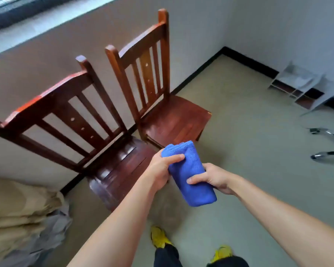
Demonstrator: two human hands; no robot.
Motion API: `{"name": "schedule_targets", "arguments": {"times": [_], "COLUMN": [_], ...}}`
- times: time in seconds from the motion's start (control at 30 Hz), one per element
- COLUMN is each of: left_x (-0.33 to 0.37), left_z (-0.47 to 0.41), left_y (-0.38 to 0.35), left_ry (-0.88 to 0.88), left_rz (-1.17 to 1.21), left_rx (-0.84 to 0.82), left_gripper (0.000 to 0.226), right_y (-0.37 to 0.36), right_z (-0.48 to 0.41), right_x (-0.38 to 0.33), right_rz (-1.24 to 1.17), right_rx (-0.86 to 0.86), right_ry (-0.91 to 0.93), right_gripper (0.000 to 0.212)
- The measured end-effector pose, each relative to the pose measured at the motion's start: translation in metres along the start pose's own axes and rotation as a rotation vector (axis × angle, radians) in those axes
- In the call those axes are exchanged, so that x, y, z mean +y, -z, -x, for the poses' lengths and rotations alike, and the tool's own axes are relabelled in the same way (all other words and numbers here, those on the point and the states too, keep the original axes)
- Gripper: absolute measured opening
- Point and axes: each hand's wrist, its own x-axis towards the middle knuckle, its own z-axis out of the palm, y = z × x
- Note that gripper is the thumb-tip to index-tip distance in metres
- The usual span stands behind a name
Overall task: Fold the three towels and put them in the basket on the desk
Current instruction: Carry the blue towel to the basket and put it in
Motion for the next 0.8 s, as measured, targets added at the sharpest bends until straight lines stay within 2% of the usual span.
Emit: {"name": "schedule_targets", "arguments": {"times": [0.03, 0.07, 0.17, 0.23, 0.3, 0.37, 0.43, 0.53, 0.6, 0.7, 0.8], "left_x": [0.003, 0.002, 0.009, -0.01, -0.028, -0.041, -0.061, -0.086, -0.096, -0.112, -0.139], "left_z": [-0.001, -0.006, -0.016, -0.021, -0.02, -0.021, -0.023, -0.027, -0.03, -0.043, -0.067], "left_y": [-0.026, -0.085, -0.134, -0.219, -0.292, -0.349, -0.408, -0.483, -0.524, -0.596, -0.675], "left_ry": [-0.013, -0.006, -0.005, 0.055, 0.07, 0.081, 0.088, 0.072, 0.039, -0.02, -0.096], "left_rz": [-0.011, -0.042, -0.083, -0.151, -0.2, -0.228, -0.277, -0.47, -0.617, -0.874, -1.075], "left_rx": [-0.031, -0.101, -0.177, -0.319, -0.393, -0.4, -0.402, -0.409, -0.472, -0.619, -0.729], "left_gripper": [0.044, 0.045, 0.045, 0.05, 0.059, 0.062, 0.054, 0.027, 0.03, 0.05, 0.039], "right_y": [0.016, 0.054, 0.088, 0.147, 0.193, 0.226, 0.26, 0.306, 0.331, 0.375, 0.421], "right_z": [0.016, 0.054, 0.09, 0.157, 0.212, 0.257, 0.3, 0.348, 0.371, 0.407, 0.438], "right_x": [0.006, 0.022, 0.025, 0.053, 0.08, 0.102, 0.131, 0.171, 0.192, 0.224, 0.259], "right_rz": [-0.046, -0.1, -0.122, -0.183, -0.249, -0.325, -0.389, -0.447, -0.453, -0.446, -0.45], "right_rx": [0.087, 0.206, 0.227, 0.231, 0.265, 0.308, 0.423, 0.561, 0.62, 0.683, 0.736], "right_ry": [0.032, 0.082, 0.16, 0.204, 0.223, 0.243, 0.244, 0.244, 0.231, 0.208, 0.171], "right_gripper": [0.057, 0.06, 0.064, 0.058, 0.049, 0.043, 0.044, 0.042, 0.036, 0.032, 0.03]}}
